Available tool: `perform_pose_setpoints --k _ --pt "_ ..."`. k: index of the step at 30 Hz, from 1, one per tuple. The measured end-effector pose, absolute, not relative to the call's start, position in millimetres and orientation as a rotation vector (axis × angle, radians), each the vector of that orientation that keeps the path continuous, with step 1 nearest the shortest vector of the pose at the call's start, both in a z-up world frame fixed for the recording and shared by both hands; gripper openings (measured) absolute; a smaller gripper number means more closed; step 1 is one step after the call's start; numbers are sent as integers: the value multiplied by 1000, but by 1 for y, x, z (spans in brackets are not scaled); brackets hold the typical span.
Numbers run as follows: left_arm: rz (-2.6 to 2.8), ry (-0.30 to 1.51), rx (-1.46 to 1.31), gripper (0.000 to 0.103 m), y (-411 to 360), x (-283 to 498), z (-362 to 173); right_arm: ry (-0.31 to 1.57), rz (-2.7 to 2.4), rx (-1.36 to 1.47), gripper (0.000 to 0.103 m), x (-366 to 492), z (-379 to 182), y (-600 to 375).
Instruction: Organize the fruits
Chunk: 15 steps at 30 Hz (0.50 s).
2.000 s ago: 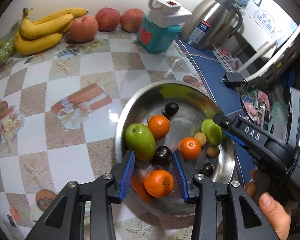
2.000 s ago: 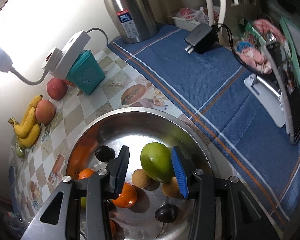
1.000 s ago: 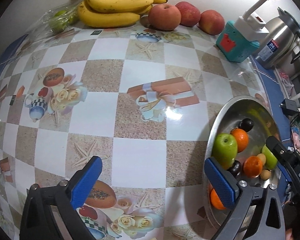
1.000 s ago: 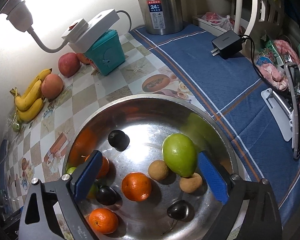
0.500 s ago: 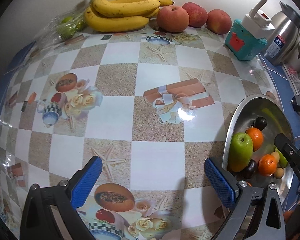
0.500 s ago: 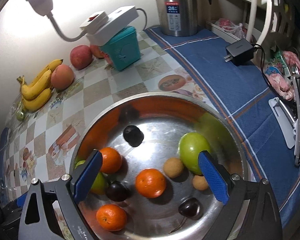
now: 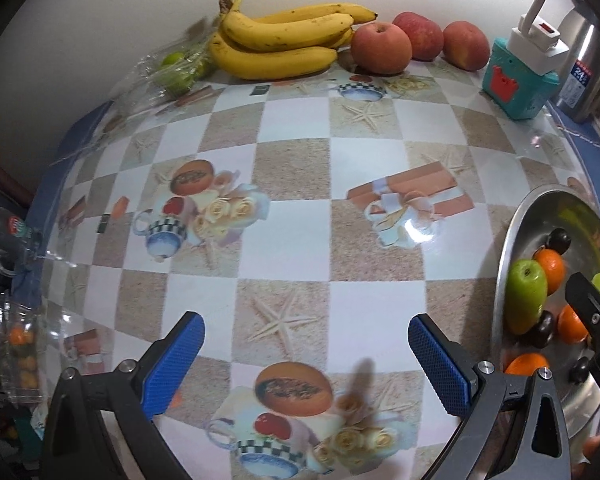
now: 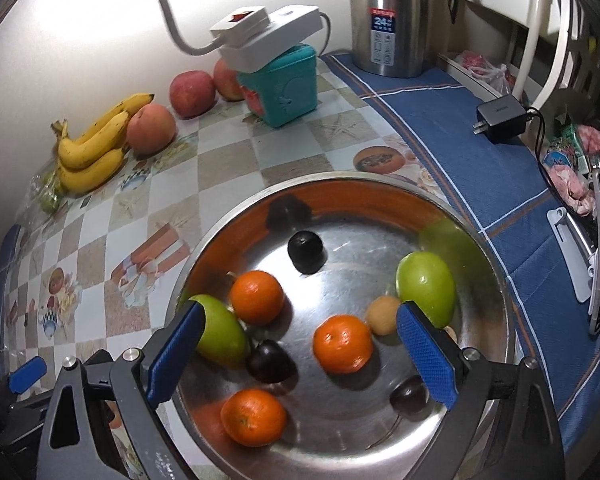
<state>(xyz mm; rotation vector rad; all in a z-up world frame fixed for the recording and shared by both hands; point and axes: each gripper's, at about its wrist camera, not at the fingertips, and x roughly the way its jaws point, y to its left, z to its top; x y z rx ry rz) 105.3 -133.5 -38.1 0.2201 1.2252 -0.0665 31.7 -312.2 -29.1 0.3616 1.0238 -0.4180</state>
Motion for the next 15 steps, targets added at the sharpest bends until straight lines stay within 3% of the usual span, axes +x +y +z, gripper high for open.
perform_pose_setpoints --k 15 --pt "-63 1293 205 103 -104 82 -33 1035 -390 296 96 7 -22 -278"
